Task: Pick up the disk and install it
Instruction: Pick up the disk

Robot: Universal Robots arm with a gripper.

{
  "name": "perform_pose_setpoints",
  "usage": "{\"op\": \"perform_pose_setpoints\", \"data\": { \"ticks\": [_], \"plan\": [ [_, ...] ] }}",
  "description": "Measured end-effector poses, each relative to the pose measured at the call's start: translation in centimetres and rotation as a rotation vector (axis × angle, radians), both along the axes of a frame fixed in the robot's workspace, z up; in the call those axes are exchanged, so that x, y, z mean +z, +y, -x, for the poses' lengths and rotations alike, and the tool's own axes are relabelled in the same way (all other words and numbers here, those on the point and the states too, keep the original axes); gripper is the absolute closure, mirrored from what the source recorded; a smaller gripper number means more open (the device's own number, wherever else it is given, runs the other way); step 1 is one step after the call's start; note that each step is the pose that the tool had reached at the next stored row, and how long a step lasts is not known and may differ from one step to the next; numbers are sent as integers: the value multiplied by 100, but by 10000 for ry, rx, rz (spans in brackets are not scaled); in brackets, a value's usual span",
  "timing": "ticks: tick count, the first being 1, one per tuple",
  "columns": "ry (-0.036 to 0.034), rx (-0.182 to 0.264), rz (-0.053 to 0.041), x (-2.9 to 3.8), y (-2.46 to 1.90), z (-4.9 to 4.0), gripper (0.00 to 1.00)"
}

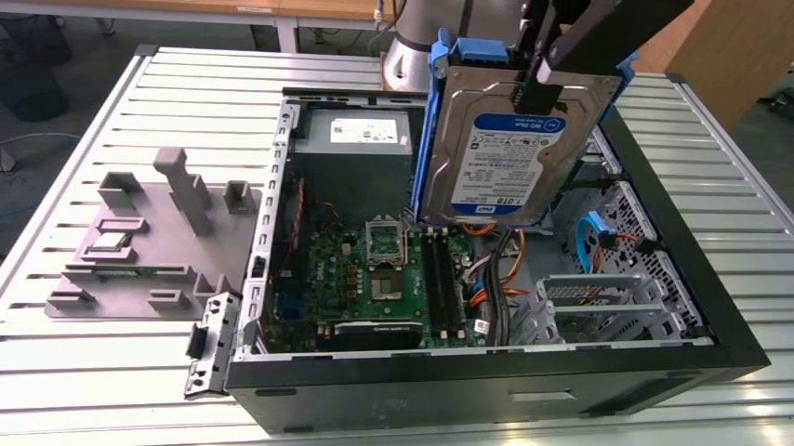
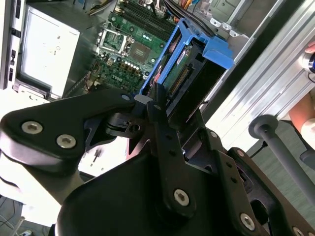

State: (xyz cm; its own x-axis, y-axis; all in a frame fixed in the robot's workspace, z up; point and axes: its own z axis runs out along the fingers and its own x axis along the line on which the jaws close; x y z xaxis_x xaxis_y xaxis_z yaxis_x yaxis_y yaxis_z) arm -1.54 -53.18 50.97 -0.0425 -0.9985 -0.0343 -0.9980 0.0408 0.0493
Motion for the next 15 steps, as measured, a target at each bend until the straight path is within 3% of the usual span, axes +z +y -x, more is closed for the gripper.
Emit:
{"op": "perform_pose_setpoints", "data": {
  "ticks": [15],
  "plan": [
    [0,-3,1,-11,-186,0,65]
  ]
}}
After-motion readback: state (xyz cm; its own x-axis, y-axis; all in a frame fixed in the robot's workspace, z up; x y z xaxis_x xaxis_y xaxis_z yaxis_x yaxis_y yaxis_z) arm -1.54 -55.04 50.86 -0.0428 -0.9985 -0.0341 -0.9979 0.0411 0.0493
